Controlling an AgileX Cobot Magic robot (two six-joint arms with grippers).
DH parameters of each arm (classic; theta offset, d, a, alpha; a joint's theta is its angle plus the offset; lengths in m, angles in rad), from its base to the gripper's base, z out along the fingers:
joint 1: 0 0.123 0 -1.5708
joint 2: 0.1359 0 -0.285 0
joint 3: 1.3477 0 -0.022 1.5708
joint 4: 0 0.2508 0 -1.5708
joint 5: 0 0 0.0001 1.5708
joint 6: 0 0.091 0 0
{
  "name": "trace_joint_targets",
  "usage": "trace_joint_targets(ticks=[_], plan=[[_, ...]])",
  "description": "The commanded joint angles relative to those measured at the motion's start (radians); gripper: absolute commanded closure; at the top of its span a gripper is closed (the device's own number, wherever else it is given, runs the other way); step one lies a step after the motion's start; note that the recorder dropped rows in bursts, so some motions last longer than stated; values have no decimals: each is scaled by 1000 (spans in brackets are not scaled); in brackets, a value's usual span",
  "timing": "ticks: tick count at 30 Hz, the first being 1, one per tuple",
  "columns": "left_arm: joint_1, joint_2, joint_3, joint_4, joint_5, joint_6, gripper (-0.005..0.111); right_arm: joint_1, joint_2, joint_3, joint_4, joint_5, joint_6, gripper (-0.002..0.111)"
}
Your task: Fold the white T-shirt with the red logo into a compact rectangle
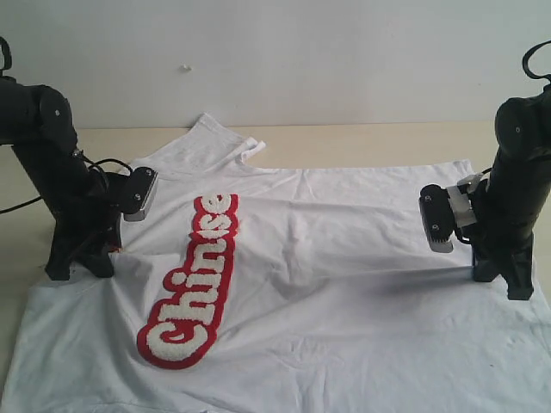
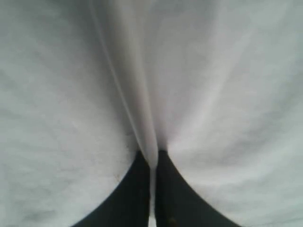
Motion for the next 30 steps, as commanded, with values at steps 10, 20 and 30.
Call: trace_joint_targets(ticks=[10, 20, 30], plan=[[3, -40, 27, 10, 97, -20, 106, -1, -54, 11, -5, -34, -14, 108], [4, -322, 27, 27, 167, -39, 106, -1, -305, 11, -5, -18, -34, 108], [4, -563, 27, 81, 209, -64, 107, -1, -465, 11, -9, 40, -34, 108]])
